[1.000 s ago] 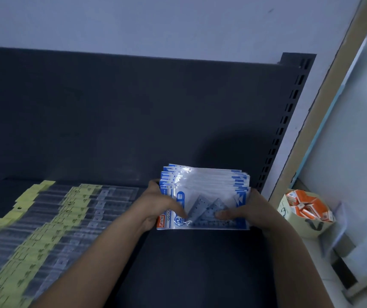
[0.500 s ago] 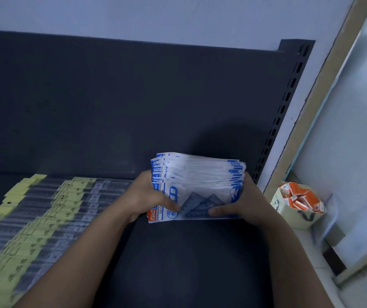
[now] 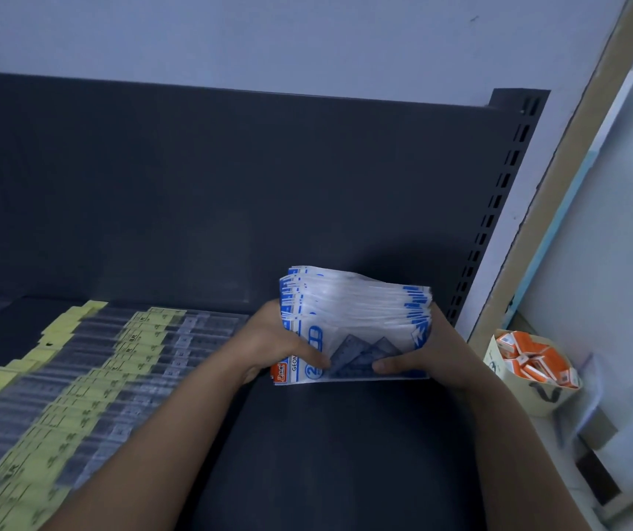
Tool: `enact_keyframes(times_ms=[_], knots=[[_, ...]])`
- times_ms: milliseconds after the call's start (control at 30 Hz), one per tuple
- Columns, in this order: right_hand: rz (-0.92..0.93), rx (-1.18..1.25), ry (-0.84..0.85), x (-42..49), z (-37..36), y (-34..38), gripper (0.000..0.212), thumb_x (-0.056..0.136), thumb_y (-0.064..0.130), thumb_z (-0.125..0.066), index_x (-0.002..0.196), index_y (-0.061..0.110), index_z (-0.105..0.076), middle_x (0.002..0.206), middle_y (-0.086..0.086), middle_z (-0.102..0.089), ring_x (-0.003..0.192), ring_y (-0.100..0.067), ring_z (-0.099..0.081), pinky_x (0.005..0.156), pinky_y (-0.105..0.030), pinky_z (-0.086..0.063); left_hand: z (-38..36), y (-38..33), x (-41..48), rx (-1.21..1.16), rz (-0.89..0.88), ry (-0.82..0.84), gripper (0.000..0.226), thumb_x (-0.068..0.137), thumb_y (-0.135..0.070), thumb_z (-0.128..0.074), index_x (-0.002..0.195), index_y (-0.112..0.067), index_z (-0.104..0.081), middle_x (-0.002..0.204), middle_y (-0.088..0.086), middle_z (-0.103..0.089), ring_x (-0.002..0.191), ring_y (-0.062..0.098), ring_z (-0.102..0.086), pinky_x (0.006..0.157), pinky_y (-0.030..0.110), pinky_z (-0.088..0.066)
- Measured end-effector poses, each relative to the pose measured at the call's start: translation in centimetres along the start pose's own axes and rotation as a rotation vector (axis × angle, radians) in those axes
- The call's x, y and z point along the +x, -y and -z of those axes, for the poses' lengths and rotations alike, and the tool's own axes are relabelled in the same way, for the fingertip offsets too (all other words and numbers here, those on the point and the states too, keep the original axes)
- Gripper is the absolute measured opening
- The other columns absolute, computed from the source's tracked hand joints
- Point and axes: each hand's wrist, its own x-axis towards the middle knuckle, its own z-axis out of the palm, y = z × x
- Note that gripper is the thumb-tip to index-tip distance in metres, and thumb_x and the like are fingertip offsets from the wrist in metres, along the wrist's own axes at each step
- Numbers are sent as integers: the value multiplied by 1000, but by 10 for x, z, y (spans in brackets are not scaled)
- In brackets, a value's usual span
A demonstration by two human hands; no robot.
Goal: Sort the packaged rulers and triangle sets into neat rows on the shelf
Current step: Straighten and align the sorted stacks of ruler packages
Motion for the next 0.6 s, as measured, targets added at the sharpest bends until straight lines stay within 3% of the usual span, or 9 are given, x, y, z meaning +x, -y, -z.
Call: enact_keyframes(times_ms=[100, 200, 333, 433, 600], knots=[[77, 18, -114, -1, -5, 1, 106, 36, 14, -96, 118, 34, -31, 114, 17, -58, 101, 6, -58, 76, -12, -51, 2, 0, 2, 11, -70, -92, 52, 43, 14, -86, 88, -8, -70, 81, 5, -75, 75, 20, -73, 68, 36, -61], [210, 22, -196, 0, -9, 3, 117, 38, 7, -95, 124, 37, -22, 115, 24, -52, 103, 15, -54, 76, -3, -45, 4, -2, 4, 19, -176, -180, 54, 38, 5, -87, 85, -14, -69, 78, 0, -74, 69, 12, -70, 58, 27, -57], [242, -7, -133, -3, -9, 0, 115, 42, 5, -94, 127, 42, -26, 118, 24, -52, 108, 12, -53, 85, -6, -46, 4, 5, 5, -21, -193, -123, 58, 45, 16, -86, 92, -12, -67, 83, 3, -75, 76, 16, -71, 67, 31, -59], [194, 12, -84, -5, -9, -4, 109, 40, 11, -96, 125, 42, -34, 113, 27, -56, 104, 8, -57, 81, -9, -49, 5, 7, 6, -53, -169, -69, 72, 43, 14, -88, 105, -13, -63, 92, 4, -75, 82, 19, -72, 68, 30, -59], [113, 108, -145, -3, -11, -8, 103, 33, 18, -93, 123, 25, -43, 114, 9, -62, 97, 1, -63, 75, -12, -51, 8, 10, 9, -167, -88, -140, 91, 37, 12, -91, 117, -19, -57, 101, 4, -69, 79, 16, -70, 69, 31, -58]])
